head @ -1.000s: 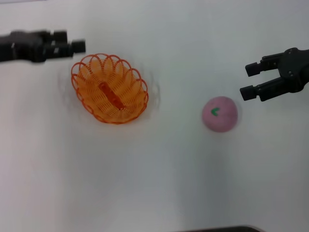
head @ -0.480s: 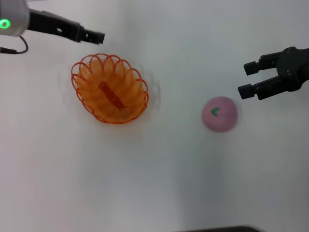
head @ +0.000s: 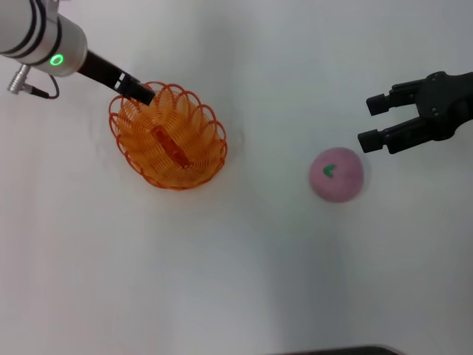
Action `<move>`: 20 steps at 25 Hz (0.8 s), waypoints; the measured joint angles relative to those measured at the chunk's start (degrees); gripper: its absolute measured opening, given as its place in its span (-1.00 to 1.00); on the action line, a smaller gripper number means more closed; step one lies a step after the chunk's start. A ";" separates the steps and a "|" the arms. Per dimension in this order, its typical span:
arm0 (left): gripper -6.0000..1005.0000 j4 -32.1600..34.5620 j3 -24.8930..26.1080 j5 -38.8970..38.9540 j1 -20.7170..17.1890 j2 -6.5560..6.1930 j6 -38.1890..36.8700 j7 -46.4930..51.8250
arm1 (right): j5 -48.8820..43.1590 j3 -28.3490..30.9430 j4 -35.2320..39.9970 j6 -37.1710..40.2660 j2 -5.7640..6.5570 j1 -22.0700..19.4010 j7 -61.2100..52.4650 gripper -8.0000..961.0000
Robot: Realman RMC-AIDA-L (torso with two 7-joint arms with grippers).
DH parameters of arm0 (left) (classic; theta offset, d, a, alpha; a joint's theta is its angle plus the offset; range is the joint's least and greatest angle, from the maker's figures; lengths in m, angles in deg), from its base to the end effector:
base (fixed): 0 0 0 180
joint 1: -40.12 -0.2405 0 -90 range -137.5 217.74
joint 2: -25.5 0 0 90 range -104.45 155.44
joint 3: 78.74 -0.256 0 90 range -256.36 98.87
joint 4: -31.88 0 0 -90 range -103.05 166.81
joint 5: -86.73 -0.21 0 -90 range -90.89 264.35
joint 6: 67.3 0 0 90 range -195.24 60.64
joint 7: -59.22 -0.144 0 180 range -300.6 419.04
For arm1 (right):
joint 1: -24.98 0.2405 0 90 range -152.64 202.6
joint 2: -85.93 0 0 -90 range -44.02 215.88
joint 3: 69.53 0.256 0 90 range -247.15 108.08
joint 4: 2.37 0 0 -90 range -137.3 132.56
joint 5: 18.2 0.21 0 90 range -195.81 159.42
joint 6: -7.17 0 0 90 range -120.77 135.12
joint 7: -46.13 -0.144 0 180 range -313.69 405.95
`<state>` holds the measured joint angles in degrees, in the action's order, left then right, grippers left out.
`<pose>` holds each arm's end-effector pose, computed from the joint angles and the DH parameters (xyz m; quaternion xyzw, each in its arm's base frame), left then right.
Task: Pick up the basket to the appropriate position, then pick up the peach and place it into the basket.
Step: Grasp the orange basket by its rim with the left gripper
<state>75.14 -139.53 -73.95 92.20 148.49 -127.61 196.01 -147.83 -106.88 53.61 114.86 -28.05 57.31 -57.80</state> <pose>-0.1951 0.4351 -0.0411 -0.9000 -0.3147 0.1374 0.2684 0.2539 0.3239 0.0751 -0.9494 0.2912 0.1078 0.0478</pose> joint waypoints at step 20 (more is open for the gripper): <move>-0.41 0.97 0.05 -1.63 -1.31 0.84 -0.77 -0.16 | 0.00 -0.55 -0.05 -1.36 -0.27 0.01 -0.01 0.94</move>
<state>76.11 -139.48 -75.58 90.89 149.33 -128.37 195.85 -147.83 -107.43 53.56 113.50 -28.33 57.32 -57.81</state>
